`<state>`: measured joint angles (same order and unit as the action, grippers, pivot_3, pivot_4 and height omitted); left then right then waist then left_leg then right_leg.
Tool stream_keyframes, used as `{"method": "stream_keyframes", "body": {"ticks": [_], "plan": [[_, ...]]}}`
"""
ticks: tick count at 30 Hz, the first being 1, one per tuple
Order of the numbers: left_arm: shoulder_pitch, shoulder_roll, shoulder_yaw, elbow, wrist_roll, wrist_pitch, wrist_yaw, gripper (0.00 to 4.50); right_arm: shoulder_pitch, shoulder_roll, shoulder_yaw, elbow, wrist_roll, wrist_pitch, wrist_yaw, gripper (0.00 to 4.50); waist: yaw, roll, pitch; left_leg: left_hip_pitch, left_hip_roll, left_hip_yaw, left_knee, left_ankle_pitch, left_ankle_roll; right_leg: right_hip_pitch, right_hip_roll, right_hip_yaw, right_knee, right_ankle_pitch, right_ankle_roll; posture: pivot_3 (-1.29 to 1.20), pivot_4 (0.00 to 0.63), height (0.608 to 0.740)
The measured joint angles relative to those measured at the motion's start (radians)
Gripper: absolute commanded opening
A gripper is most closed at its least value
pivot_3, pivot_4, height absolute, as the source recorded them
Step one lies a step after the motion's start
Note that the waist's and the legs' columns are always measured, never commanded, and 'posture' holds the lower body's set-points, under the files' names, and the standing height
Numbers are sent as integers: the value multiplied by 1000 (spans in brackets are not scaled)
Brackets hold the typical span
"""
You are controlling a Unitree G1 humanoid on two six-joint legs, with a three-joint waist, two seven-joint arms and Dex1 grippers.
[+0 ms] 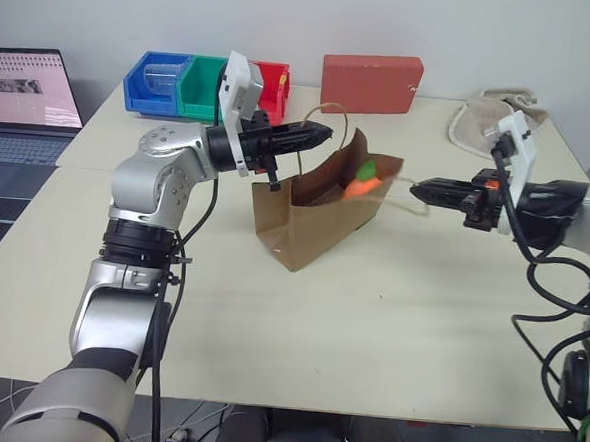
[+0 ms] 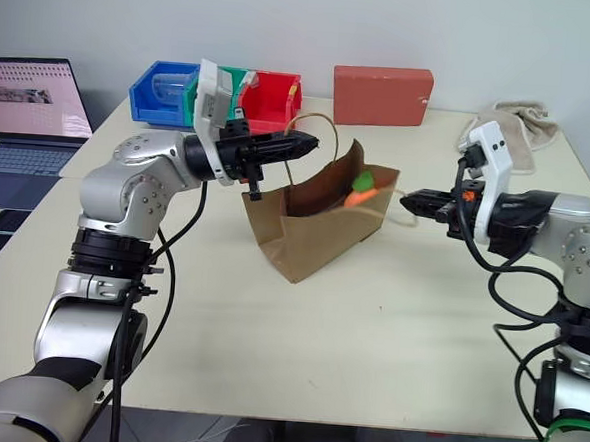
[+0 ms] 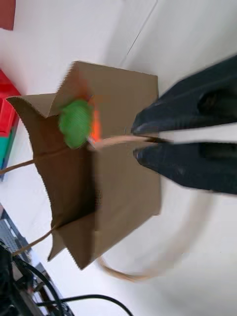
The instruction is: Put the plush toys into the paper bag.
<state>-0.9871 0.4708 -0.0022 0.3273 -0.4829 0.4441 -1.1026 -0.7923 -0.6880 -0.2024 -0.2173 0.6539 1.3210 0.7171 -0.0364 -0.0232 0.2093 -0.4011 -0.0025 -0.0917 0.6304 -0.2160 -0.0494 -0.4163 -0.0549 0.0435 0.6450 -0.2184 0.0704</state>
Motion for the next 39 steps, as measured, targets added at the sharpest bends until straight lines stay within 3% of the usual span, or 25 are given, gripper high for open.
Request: {"method": "stream_keyframes", "body": {"ticks": [1, 8, 12, 17, 22, 31, 39], "plan": [[0, 10, 0, -1, 2, -1, -6, 1273, -31, 2, -12, 16, 7, 1, -10, 2127, 0, 0, 0, -1, 0, 1, 0, 0, 0, -2, 0, 1, 0, 0, 0, 0, 150, 740], [19, 110, 44, -52, 0, 13, -18, 3269, -167, -30, -58, 52, 49, -4, -20, 4414, -3, 0, 0, -2, 0, 1, -1, 0, 0, -4, 0, 1, 1, 0, -1, 0, 150, 740], [107, 181, 97, -127, -8, 40, 6, 4432, -130, -148, -41, 64, 41, -113, 75, 4500, -2, 0, 0, -2, 1, 1, -1, 0, 0, -4, 0, 1, 0, 0, 0, 0, 150, 740], [315, 269, 189, -252, -80, 136, 1, 4471, 76, -286, 3, -46, 27, -324, 297, 4500, -4, 0, 0, -1, 1, 3, -2, 0, 0, -3, 0, 1, 0, 0, 0, 0, 150, 740], [466, 256, 200, -321, -140, 204, -1, 4471, 143, -275, 16, -189, 198, -287, 374, 4500, -7, 0, 0, 0, 3, 3, 1, 0, 0, -2, 0, 1, 1, 1, 0, 0, 150, 740], [429, 159, 111, -285, -101, 148, 26, 4471, 164, -270, 64, -226, 224, -306, 348, 4500, 7, 0, 0, 0, 2, 5, 1, 0, 0, -2, 0, 1, 0, 1, 1, 0, 150, 740], [423, 149, 76, -289, -92, 122, 7, 4471, 164, -272, 65, -231, 233, -310, 323, 4500, 5, 0, 0, 0, 3, 5, 0, 0, 0, -3, 0, 1, 0, 1, 0, 0, 150, 740]]}}
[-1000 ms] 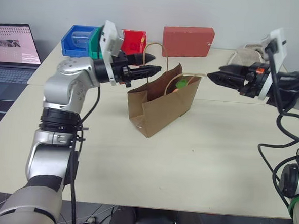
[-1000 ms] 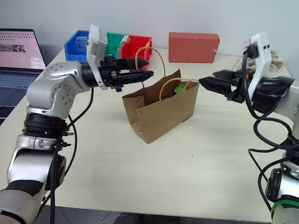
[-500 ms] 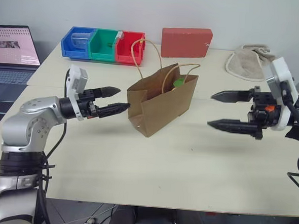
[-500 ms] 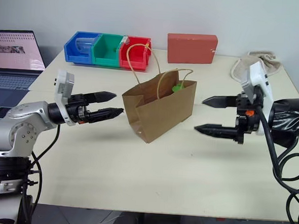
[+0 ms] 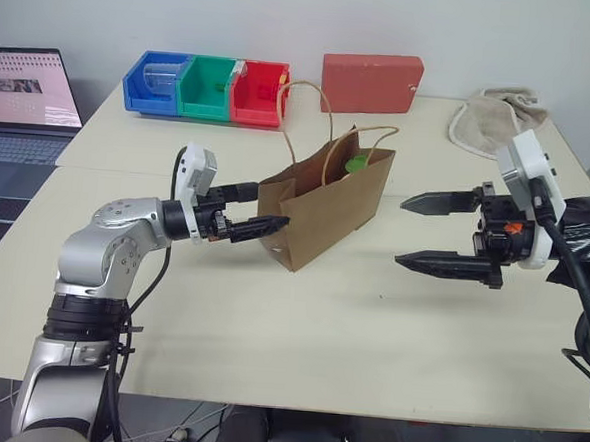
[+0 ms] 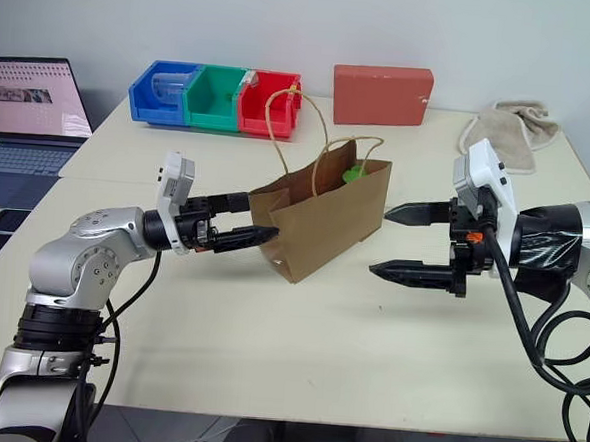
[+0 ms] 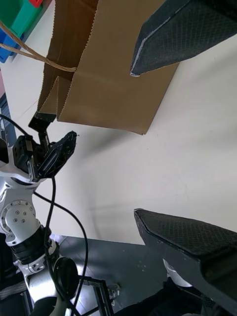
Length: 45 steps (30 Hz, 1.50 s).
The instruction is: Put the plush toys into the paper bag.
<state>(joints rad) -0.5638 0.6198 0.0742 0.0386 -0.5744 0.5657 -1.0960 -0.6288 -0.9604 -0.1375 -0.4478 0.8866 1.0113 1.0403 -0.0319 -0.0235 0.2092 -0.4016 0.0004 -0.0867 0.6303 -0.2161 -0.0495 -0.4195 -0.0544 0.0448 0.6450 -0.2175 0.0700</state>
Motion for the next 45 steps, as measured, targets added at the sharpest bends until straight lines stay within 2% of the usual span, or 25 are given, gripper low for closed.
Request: {"method": "stream_keyframes", "body": {"ticks": [4, 11, 15, 26, 33, 36, 40, 45], "plan": [[2, -41, -23, -11, 30, -34, 34, 4471, 0, 0, 0, -12, 1, 0, -18, 4500, 1, 0, 0, 0, 0, 0, 1, 0, 0, 0, 0, 0, 0, 0, 0, 0, 150, 740], [31, -167, -69, -50, 122, -120, 178, 4471, 0, 2, 5, -20, -14, -34, -40, 4500, 3, 0, 0, 0, 0, 0, 1, 0, 0, 0, 0, 0, 0, 0, 0, 0, 150, 740], [34, -205, -70, -21, 161, -182, 224, 3580, 25, 9, 20, -30, -66, -106, -44, 4500, 2, 0, 0, 0, 0, 0, 1, 0, 0, 0, 0, 0, 0, 0, 1, 0, 150, 740], [44, -217, -70, 25, 171, -230, 229, 13, 72, 43, 27, -33, -141, -224, -59, 4500, 2, 0, 0, 0, -1, 0, 1, 0, 0, 1, 0, 1, 0, 0, 1, 0, 150, 740], [34, -204, -65, 69, 153, -242, 183, 13, 112, 42, 33, -33, -175, -270, -59, 4500, 2, 0, 0, 0, -1, 0, 1, 0, 0, 1, 0, 1, 0, 0, 1, 0, 150, 740], [11, -184, -66, 73, 108, -199, 112, 13, 152, 4, -1, -37, -172, -266, -55, 4500, 2, 0, 0, 0, -1, 0, 1, 0, 0, 1, 0, 0, 0, 0, 1, 0, 150, 740], [-53, -141, -88, 77, 65, -144, -32, 13, 250, -93, -141, -64, -114, -212, -27, 4500, 8, 0, 0, -1, -1, -1, 1, 0, 0, 1, 0, 1, -1, 0, 0, 0, 150, 740], [-110, -135, -169, 104, 74, -137, -168, 13, 348, -140, -307, -128, -42, -152, -20, 4500, 5, 0, 0, 1, -1, 0, 1, 0, 0, 3, 0, 1, -1, 0, 0, 0, 150, 740]]}}
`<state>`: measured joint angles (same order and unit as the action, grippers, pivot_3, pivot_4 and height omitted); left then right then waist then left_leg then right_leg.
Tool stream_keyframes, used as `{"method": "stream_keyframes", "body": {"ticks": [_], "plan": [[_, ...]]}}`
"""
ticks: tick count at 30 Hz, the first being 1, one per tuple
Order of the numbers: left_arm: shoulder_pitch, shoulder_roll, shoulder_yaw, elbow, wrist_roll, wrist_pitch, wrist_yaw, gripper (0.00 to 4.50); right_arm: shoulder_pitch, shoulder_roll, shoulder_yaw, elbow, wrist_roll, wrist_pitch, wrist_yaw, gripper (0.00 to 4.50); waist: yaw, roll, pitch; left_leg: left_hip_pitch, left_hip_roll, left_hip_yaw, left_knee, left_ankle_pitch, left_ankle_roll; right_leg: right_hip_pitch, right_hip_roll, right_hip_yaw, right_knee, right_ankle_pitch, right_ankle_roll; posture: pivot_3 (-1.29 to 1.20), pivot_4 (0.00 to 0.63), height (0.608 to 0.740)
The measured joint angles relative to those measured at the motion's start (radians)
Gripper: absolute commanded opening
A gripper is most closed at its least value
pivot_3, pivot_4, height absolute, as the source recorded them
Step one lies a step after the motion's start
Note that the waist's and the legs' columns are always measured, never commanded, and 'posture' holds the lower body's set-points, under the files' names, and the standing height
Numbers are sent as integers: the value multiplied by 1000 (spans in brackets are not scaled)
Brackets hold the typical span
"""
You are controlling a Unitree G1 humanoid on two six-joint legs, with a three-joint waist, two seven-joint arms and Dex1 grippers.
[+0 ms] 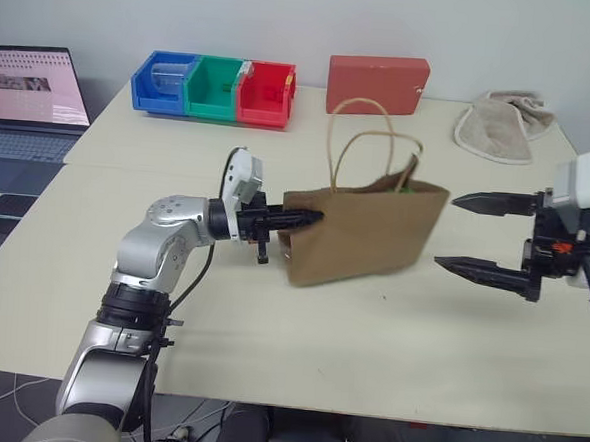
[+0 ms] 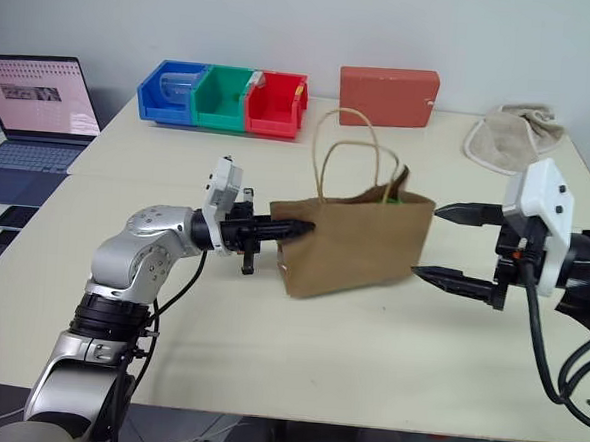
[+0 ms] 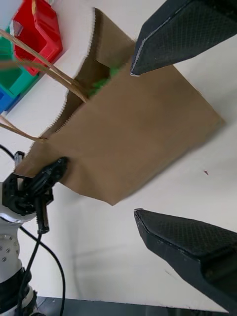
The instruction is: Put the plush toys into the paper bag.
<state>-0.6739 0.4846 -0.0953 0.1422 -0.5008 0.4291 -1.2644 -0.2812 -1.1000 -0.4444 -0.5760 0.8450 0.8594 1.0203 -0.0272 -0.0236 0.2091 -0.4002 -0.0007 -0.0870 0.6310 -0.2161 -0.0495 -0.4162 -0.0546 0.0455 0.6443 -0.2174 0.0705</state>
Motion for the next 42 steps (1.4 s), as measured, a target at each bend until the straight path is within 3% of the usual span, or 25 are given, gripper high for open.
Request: {"method": "stream_keyframes", "body": {"ticks": [5, 11, 14, 18, 24, 29, 33, 42], "plan": [[-97, -39, -55, 175, 52, -63, -97, 13, 145, -2, -153, -103, 29, 71, -41, 4500, -2, 0, 0, 0, 0, 0, 1, 0, 0, 1, 0, 0, 0, 0, 0, 0, 150, 740], [-174, -91, -78, 348, 123, -183, -172, 13, 194, 1, -210, -171, 82, 105, -100, 4500, -2, 0, 0, 0, 0, 0, 1, 0, 0, 1, 0, 0, 0, 0, 0, 0, 150, 740], [-213, -93, -87, 413, 172, -255, -190, 673, 214, 1, -217, -186, 95, 110, -121, 4500, -2, 0, 0, 0, 0, 0, 1, 0, 0, 1, 0, 0, -1, 0, 0, 0, 150, 740], [-217, -91, -89, 445, 200, -297, -213, 1876, 224, 1, -220, -186, 103, 110, -138, 4500, -2, 0, 0, 0, 0, 0, 1, 0, 0, 1, 0, 0, -1, 0, 0, 0, 150, 740], [-155, -15, -84, 353, 211, -281, -209, 3782, 205, -36, -186, -138, 98, 110, -152, 4500, -5, 0, 0, 0, 0, 0, 0, 0, 0, 1, 0, 0, -1, 0, 0, 0, 150, 740], [-10, 145, -1, 171, 217, -215, -101, 3782, 185, -105, -158, -14, 5, 21, -74, 4500, -5, 0, 0, 0, 1, 0, 0, 0, 0, 0, 0, -1, 0, 0, 0, 0, 150, 740], [88, 268, 71, -19, 211, -131, -32, 3782, 192, -196, -153, 131, -101, -80, 69, 4500, 0, 0, 0, 0, 1, 0, 0, 0, 0, 0, 0, 0, -1, 0, 0, 0, 150, 740], [116, 453, 244, -148, 108, 20, 3, 3782, 216, -271, -184, 313, -219, -171, 305, 4500, -4, 0, 0, 1, 2, 2, -1, 0, 0, 0, 0, -1, 0, -1, -2, 0, 150, 740]]}}
